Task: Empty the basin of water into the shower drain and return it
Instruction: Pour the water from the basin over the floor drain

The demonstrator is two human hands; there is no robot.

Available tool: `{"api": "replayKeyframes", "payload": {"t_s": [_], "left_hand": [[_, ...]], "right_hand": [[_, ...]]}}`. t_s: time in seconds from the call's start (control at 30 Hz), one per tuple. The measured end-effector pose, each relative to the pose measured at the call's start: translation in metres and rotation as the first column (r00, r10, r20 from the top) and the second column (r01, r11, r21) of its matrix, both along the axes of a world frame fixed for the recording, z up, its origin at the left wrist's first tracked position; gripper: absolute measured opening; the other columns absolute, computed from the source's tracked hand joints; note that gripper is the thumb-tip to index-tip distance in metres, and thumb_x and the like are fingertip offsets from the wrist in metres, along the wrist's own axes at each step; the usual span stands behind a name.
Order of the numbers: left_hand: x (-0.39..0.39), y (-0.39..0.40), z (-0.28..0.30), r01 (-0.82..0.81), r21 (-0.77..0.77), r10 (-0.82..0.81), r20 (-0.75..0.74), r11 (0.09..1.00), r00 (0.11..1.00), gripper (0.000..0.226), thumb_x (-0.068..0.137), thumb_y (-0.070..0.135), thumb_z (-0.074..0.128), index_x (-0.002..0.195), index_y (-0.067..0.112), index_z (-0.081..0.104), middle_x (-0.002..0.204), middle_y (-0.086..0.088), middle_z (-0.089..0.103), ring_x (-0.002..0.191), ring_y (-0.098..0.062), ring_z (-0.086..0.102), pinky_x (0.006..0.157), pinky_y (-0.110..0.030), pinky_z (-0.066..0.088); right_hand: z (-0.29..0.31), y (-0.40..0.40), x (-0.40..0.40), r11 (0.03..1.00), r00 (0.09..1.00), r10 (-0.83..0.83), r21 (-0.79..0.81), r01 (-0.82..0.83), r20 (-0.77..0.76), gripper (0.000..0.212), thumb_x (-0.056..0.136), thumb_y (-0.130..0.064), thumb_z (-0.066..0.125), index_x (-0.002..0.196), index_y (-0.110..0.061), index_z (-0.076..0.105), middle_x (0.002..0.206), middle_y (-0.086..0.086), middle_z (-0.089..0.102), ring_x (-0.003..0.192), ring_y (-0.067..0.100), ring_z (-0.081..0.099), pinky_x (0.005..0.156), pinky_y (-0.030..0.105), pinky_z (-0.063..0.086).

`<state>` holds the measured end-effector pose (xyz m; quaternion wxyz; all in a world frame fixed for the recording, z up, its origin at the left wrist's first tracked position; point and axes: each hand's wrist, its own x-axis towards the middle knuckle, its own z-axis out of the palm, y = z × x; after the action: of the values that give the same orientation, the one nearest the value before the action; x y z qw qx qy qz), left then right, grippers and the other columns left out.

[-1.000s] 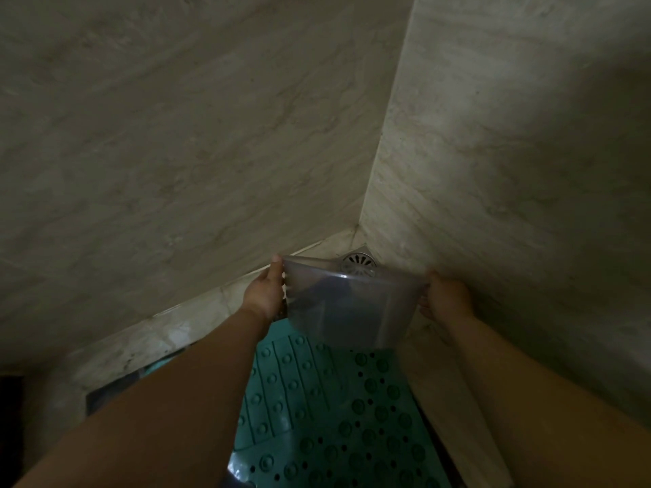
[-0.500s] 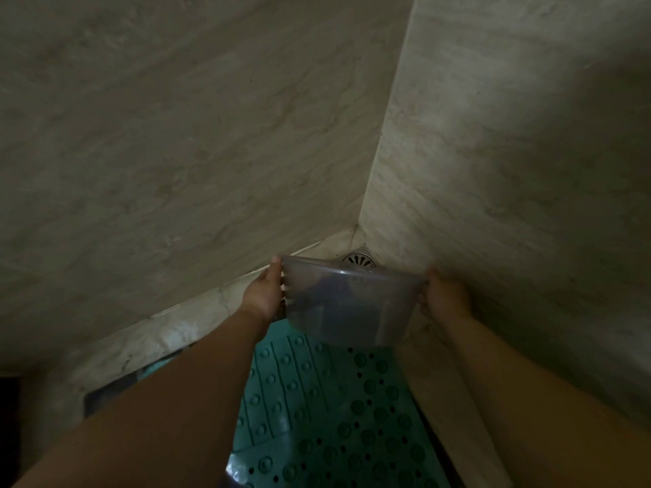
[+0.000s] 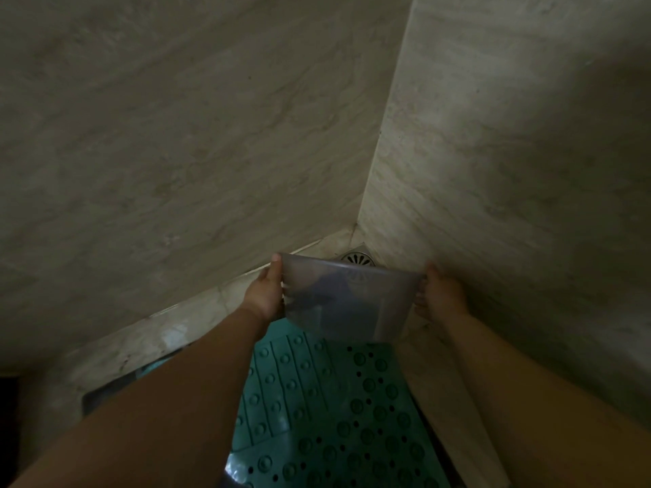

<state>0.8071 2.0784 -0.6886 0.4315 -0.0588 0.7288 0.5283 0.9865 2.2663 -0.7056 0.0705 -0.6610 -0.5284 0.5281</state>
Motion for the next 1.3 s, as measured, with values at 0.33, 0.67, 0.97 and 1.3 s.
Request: {"api": "replayKeyframes", "payload": {"t_s": [0.33,0.67,0.97,1.3], "left_hand": [[0.0,0.001,-0.004,0.052,-0.033,-0.053,-0.031,0.998,0.998,0.066,0.091,0.064,0.032,0.136,0.019,0.051,0.124,-0.006,0.058,0.105,-0.025,0.058,0.077,-0.034,0.05],[0.0,0.001,-0.008,0.113,-0.007,-0.113,-0.001,0.994,0.994,0.057,0.091,0.056,0.046,0.139,0.025,0.047,0.135,-0.012,0.057,0.118,-0.034,0.058,0.076,-0.035,0.053],[-0.002,0.0,-0.011,0.093,0.019,-0.094,0.019,0.995,0.995,0.058,0.09,0.056,0.047,0.139,0.025,0.046,0.134,-0.013,0.058,0.092,-0.022,0.058,0.058,-0.026,0.047],[-0.004,0.0,-0.018,0.129,0.004,-0.129,-0.019,0.992,0.992,0.059,0.091,0.052,0.05,0.134,0.012,0.05,0.131,-0.015,0.059,0.1,-0.028,0.06,0.067,-0.029,0.049]], "right_hand": [[0.008,-0.007,-0.002,0.996,0.997,-0.04,-0.084,0.034,-0.065,0.068,0.095,-0.06,0.025,0.139,-0.012,0.046,0.13,0.018,0.057,0.11,0.037,0.06,0.087,0.044,0.053],[0.019,-0.016,-0.002,0.982,0.972,-0.137,-0.156,0.108,-0.19,0.046,0.101,-0.035,0.032,0.124,-0.006,0.058,0.129,0.02,0.059,0.099,0.029,0.057,0.084,0.04,0.045],[0.024,-0.017,-0.003,0.986,0.98,-0.069,-0.164,0.039,-0.186,0.04,0.099,-0.017,0.038,0.13,0.002,0.056,0.118,0.019,0.06,0.089,0.024,0.053,0.064,0.029,0.042],[0.027,-0.022,-0.007,0.979,0.987,0.081,-0.176,-0.105,-0.141,0.044,0.099,-0.026,0.04,0.138,-0.006,0.049,0.135,0.02,0.055,0.12,0.039,0.054,0.097,0.05,0.047]]}}
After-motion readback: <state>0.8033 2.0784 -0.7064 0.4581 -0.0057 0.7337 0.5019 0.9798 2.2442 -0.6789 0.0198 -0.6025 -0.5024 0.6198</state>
